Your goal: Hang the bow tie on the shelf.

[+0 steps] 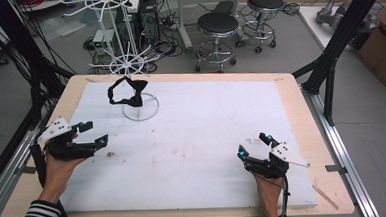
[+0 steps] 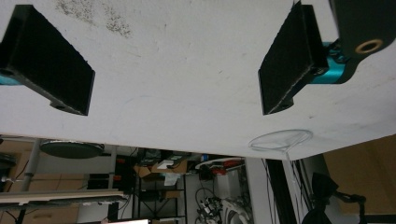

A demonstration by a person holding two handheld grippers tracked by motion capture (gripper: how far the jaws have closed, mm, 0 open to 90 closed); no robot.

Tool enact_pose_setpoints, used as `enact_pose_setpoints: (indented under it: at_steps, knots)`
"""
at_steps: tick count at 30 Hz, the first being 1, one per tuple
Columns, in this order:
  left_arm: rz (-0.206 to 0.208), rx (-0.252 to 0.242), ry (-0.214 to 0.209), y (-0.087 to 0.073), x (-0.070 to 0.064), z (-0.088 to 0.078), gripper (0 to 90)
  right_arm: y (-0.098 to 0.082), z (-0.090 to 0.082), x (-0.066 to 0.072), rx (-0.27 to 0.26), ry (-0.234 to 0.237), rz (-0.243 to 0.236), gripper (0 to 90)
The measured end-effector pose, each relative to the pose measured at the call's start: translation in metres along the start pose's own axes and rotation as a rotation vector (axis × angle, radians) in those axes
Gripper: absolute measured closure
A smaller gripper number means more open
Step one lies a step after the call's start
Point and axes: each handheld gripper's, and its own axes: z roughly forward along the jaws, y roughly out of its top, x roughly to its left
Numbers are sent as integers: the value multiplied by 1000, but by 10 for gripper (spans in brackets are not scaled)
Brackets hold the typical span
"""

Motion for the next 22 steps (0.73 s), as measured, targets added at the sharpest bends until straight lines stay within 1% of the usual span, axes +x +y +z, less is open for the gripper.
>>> enact_pose_setpoints:
  at_steps: [2, 4, 5, 6, 7, 8, 9, 12, 13, 14, 16, 19, 22]
  knots:
    - [-16, -21, 9, -10, 0, -2, 177, 0, 0, 0, 3, 0, 3, 98]
    - [-24, -27, 43, -24, -1, -4, 178, 0, -1, 1, 3, 0, 3, 98]
    - [-32, -40, 46, -28, -2, -4, 177, 0, -1, 1, 2, 0, 3, 98]
    - [-39, -59, 55, -33, -3, -4, 177, 0, 0, 0, 0, -1, -1, 98]
    - [-33, -71, 67, -36, -3, -5, 177, 0, -1, 0, 0, -1, 0, 98]
    - [-26, -100, 84, -40, -5, -5, 177, 0, -1, 0, -1, -1, 0, 98]
    - [-32, -115, 93, -44, -6, -5, 178, 0, -1, 0, -1, -2, 3, 98]
    - [-53, -134, 87, -53, -7, -2, 177, 0, -1, -1, -2, -2, 4, 98]
    - [-49, -137, 86, -55, -8, -1, 177, 0, -1, -1, -2, -1, 4, 98]
    - [-34, -140, 95, -55, -10, -1, 178, 0, -1, -1, -2, -2, 4, 98]
    - [-29, -150, 83, -56, -11, -1, 178, 0, -1, 0, -1, -1, 4, 98]
    - [-36, -166, 84, -57, -11, -2, 178, 0, -1, 0, -1, -1, 3, 98]
    - [-36, -163, 85, -57, -10, -2, 179, 0, -1, 0, -6, -3, 2, 98]
